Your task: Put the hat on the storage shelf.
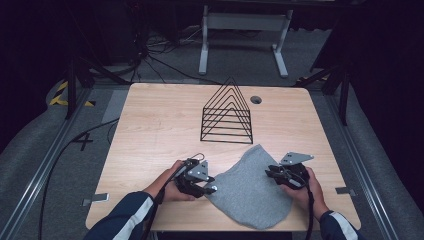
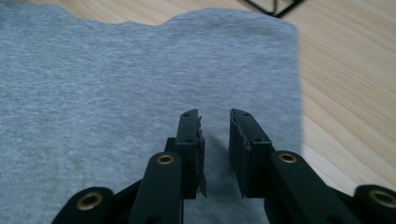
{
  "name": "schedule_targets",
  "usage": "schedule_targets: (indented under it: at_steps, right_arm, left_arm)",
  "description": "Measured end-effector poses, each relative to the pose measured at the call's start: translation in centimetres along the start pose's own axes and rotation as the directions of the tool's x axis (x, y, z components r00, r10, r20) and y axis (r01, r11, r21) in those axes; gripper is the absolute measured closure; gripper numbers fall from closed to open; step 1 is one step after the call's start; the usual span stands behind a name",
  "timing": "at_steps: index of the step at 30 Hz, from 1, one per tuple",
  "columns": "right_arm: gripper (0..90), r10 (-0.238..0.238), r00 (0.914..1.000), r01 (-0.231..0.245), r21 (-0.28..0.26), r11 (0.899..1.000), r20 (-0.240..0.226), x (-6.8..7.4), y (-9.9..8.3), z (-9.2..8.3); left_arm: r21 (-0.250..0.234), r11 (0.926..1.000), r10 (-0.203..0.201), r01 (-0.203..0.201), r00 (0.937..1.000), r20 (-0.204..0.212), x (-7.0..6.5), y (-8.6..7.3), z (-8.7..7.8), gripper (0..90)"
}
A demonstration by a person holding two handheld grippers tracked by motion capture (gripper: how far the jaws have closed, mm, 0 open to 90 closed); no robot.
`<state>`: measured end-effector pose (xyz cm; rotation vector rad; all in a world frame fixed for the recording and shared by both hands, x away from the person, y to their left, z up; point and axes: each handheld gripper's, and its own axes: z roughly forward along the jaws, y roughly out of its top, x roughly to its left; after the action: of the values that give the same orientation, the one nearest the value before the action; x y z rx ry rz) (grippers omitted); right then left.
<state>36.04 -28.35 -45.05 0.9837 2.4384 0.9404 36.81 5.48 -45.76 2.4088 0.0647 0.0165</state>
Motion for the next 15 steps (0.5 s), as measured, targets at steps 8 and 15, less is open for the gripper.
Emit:
schedule_targets:
  at_steps: [8,15]
  right_arm:
    - [79.1,-0.025,0.9989,0.026,0.008,1.0,-0.039,0.8,1.0,1.7]
    - [82.6,-0.072,0.9948,0.073,0.006,0.997,-0.072,1.8,3.8,4.3]
  left_arm:
    - [0.017,0.9999,0.002,-0.002,0.9998,0.019,-1.0,-0.7,0.0,62.2]
    - [0.024,0.9995,0.017,-0.018,0.9982,0.057,-3.8,-0.9,-0.2,63.5]
